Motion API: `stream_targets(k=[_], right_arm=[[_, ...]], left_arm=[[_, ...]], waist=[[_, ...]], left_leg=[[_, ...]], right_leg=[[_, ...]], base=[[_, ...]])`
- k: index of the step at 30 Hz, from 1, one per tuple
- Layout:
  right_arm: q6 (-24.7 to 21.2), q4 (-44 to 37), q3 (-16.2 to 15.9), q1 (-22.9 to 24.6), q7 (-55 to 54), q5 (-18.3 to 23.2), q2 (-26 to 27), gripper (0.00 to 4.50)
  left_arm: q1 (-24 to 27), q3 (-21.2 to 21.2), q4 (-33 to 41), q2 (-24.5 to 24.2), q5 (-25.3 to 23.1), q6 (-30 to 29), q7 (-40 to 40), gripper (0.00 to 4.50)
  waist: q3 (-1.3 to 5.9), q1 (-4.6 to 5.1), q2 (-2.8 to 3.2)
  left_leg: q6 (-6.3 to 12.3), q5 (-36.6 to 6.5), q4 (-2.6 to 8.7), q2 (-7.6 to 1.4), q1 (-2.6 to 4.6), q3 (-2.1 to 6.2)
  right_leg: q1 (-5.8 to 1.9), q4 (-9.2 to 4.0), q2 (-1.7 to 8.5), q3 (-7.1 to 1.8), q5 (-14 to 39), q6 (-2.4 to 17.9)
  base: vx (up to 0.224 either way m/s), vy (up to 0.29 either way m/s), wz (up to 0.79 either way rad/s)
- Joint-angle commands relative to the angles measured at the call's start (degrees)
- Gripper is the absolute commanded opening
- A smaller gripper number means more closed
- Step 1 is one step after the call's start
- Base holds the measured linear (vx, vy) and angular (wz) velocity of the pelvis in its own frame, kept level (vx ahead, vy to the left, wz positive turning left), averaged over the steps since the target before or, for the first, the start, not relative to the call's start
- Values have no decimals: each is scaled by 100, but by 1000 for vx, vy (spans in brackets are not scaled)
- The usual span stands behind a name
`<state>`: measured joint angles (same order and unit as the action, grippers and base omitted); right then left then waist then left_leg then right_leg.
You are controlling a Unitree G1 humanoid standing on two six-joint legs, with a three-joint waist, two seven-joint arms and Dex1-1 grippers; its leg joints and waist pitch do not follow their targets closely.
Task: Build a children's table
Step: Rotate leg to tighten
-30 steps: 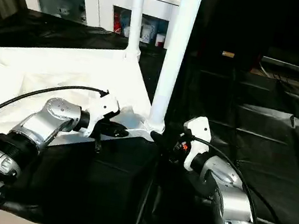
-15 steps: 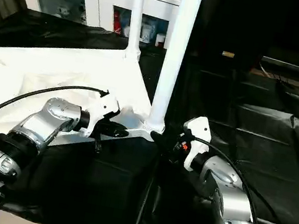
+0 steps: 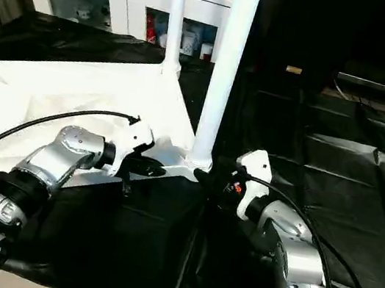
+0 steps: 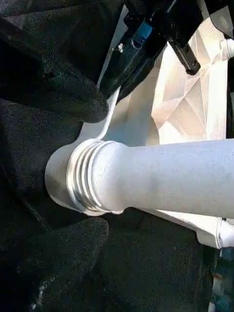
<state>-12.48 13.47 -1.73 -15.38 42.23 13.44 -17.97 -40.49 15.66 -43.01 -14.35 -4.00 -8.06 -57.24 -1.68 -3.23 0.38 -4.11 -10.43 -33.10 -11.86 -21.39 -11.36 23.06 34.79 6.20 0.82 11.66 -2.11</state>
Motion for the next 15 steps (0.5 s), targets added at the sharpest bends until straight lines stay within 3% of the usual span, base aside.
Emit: stream_targets(k=[1, 11, 12, 13, 14, 15], right_arm=[[-57, -98, 57, -11, -21, 36, -23, 344], [-57, -98, 57, -11, -21, 36, -23, 344], [-871, -689, 268, -135, -928, -107, 160, 344], [-1934, -1460, 543, -298, -2110, -292, 398, 344], [-1856, -1406, 598, -284, -2125, -196, 462, 344], [-1652, -1405, 568, -176, -2018, -125, 497, 344]], left_arm=[[154, 23, -90, -51, -22, -17, -28, 0], [154, 23, -90, -51, -22, -17, -28, 0], [565, -97, 551, -168, 127, -50, 2, 0], [1100, -253, 1388, -321, 321, -94, 42, 0], [1079, -250, 1360, -311, 308, -81, 61, 0], [1037, -257, 1330, -307, 300, -78, 77, 0]], waist=[[293, -36, -69], [294, -36, -69], [298, -38, -70], [278, -71, -184], [251, 24, -254], [286, 27, -194]], left_leg=[[376, -944, 334, -44, 48, 20], [366, -959, 336, -44, 49, 20], [368, -940, 332, -44, 49, 21], [265, -450, 393, -85, 8, 72], [324, -341, 427, -36, -73, 59], [314, -418, 381, -36, 32, 38]], right_leg=[[-277, -359, 68, -50, 88, 1453], [-279, -361, 69, -50, 102, 1448], [-282, -356, 69, -50, 80, 1449], [-363, -240, 80, -69, -115, 1422], [-368, -274, 22, -44, -139, 1284], [-278, -314, 44, -34, 146, 1159]], base=[[0, 0, 0], [0, 0, 0], [0, 0, 0], [0, 0, 0], [0, 0, 0], [0, 0, 0]])
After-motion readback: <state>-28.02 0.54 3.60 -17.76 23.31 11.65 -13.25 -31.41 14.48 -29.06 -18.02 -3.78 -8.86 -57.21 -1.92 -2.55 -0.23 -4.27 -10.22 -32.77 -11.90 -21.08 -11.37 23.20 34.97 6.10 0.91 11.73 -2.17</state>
